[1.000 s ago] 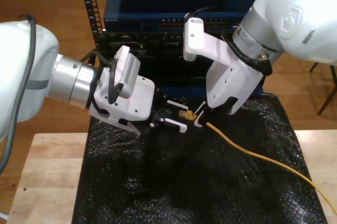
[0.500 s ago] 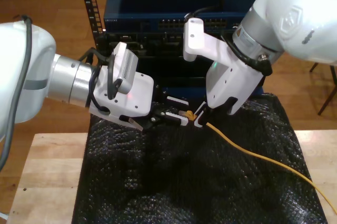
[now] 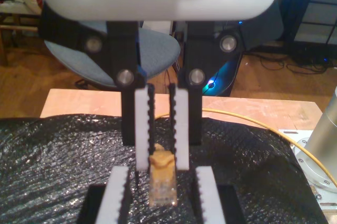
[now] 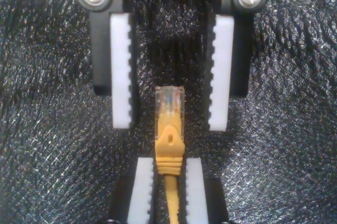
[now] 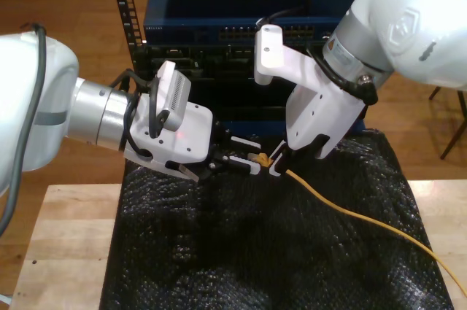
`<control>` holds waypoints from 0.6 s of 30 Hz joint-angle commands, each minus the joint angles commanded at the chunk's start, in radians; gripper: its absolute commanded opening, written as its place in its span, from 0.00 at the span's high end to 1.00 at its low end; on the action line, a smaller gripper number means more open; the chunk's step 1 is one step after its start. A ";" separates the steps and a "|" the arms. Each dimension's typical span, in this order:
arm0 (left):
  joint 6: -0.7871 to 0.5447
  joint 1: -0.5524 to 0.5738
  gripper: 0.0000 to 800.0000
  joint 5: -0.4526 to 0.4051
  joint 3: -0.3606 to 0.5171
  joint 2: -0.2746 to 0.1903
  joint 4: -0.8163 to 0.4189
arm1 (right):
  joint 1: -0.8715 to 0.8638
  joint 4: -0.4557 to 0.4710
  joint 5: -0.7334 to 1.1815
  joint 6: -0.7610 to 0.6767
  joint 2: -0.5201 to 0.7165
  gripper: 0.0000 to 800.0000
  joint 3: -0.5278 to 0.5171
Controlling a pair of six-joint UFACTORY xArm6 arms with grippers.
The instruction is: Grab the cable and plug it in
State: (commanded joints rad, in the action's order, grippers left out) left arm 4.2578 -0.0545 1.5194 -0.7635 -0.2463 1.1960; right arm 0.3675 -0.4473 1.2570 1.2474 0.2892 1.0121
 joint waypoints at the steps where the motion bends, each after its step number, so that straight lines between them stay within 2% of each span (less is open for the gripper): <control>1: 0.000 0.000 0.70 0.000 0.000 0.000 0.000 | 0.002 0.000 0.000 0.000 0.000 0.99 0.000; 10: 0.000 0.000 0.79 0.003 0.000 0.006 0.002 | 0.002 0.000 0.000 0.000 0.000 0.99 0.000; 15: 0.000 0.000 0.93 0.003 0.002 0.005 0.002 | 0.002 0.000 0.000 0.000 0.000 0.99 0.000; 18: 0.000 0.000 0.96 0.003 0.002 0.005 0.003 | 0.002 0.000 0.000 0.002 -0.002 0.99 0.000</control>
State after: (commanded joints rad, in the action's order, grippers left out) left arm 4.2578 -0.0545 1.5225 -0.7620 -0.2417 1.1991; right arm 0.3690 -0.4473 1.2570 1.2490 0.2877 1.0121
